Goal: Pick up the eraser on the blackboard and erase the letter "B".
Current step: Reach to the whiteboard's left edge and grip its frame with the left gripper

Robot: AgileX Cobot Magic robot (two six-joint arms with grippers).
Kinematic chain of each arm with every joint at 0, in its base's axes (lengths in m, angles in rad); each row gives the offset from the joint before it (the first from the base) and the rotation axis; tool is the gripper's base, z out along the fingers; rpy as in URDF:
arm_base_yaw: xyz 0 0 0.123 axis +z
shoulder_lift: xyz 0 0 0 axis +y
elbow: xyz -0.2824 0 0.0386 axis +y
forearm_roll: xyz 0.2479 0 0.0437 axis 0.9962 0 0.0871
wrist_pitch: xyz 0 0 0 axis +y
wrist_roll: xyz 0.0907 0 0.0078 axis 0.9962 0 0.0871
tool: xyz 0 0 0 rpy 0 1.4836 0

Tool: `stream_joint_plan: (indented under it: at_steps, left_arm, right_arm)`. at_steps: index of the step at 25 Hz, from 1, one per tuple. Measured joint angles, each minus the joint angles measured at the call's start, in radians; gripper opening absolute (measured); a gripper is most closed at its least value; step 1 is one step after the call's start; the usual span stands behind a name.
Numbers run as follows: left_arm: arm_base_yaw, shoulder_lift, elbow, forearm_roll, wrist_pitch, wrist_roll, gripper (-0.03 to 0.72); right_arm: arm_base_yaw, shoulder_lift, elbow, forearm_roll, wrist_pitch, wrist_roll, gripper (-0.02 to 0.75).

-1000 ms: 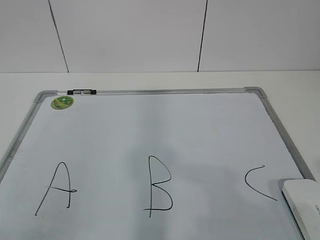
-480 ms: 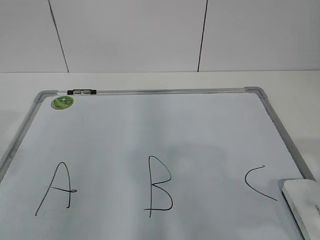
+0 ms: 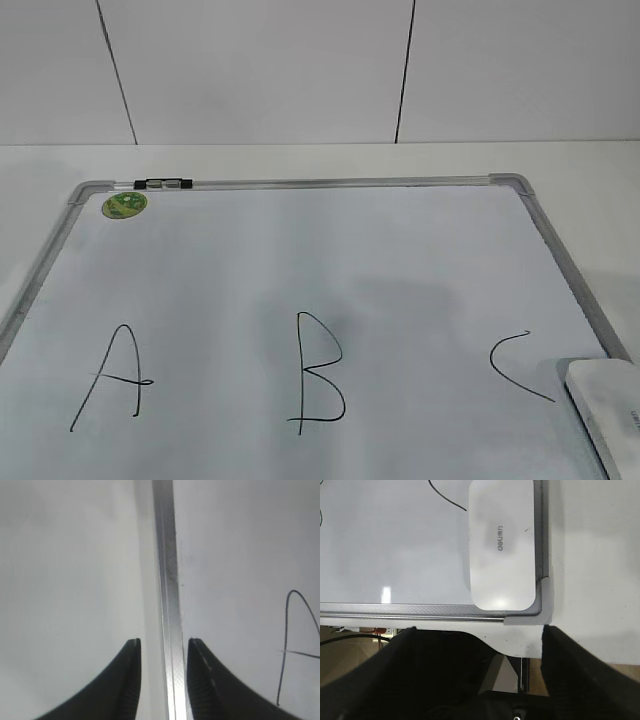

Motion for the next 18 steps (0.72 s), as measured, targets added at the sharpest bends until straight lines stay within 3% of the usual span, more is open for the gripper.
stream_joint_plan:
  at_steps: [9, 18]
  left_arm:
    - [0.0, 0.267, -0.077, 0.0, -0.065, 0.021, 0.237]
    - [0.0, 0.31, -0.079, 0.002, -0.166, 0.024, 0.236]
  right_arm:
    - [0.0, 0.004, 0.0, 0.018, 0.014, 0.0, 0.584]
    - [0.0, 0.004, 0.0, 0.019, 0.017, 0.0, 0.584]
